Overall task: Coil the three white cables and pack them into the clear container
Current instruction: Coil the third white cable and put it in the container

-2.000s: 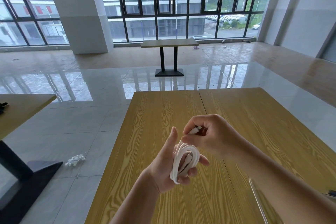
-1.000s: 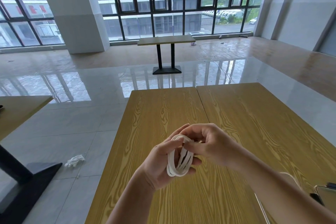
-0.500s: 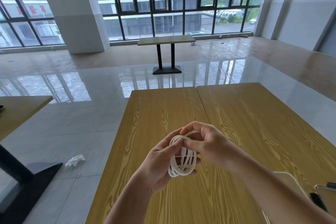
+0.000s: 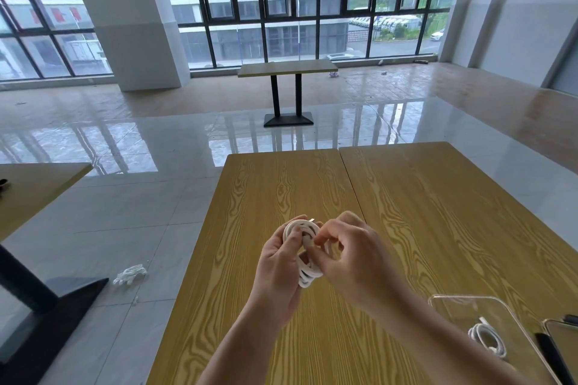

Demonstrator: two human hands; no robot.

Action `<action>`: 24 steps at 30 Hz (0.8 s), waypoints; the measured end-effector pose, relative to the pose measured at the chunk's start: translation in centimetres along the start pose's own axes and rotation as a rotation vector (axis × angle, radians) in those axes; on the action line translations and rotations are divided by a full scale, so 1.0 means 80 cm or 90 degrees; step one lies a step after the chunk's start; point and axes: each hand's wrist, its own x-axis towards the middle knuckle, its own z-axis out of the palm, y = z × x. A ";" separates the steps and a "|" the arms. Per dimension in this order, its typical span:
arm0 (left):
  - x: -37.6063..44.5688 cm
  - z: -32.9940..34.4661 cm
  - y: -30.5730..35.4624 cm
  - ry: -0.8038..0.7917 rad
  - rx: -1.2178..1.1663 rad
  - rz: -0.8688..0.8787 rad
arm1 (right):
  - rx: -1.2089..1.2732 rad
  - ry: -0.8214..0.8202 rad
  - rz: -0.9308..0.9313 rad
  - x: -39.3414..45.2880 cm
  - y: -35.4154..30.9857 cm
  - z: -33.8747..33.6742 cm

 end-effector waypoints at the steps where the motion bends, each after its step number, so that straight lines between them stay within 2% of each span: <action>1: 0.000 0.002 -0.001 0.006 0.002 0.010 | -0.003 -0.006 0.002 0.001 0.002 0.003; 9: 0.000 0.010 -0.007 0.048 0.038 0.018 | -0.021 -0.025 0.029 0.004 0.008 0.013; 16: 0.002 0.014 -0.012 0.071 0.045 0.014 | 0.035 -0.017 0.118 0.008 0.005 0.021; 24: 0.002 0.014 -0.015 0.069 0.063 0.030 | 0.079 0.007 0.074 0.001 0.012 0.021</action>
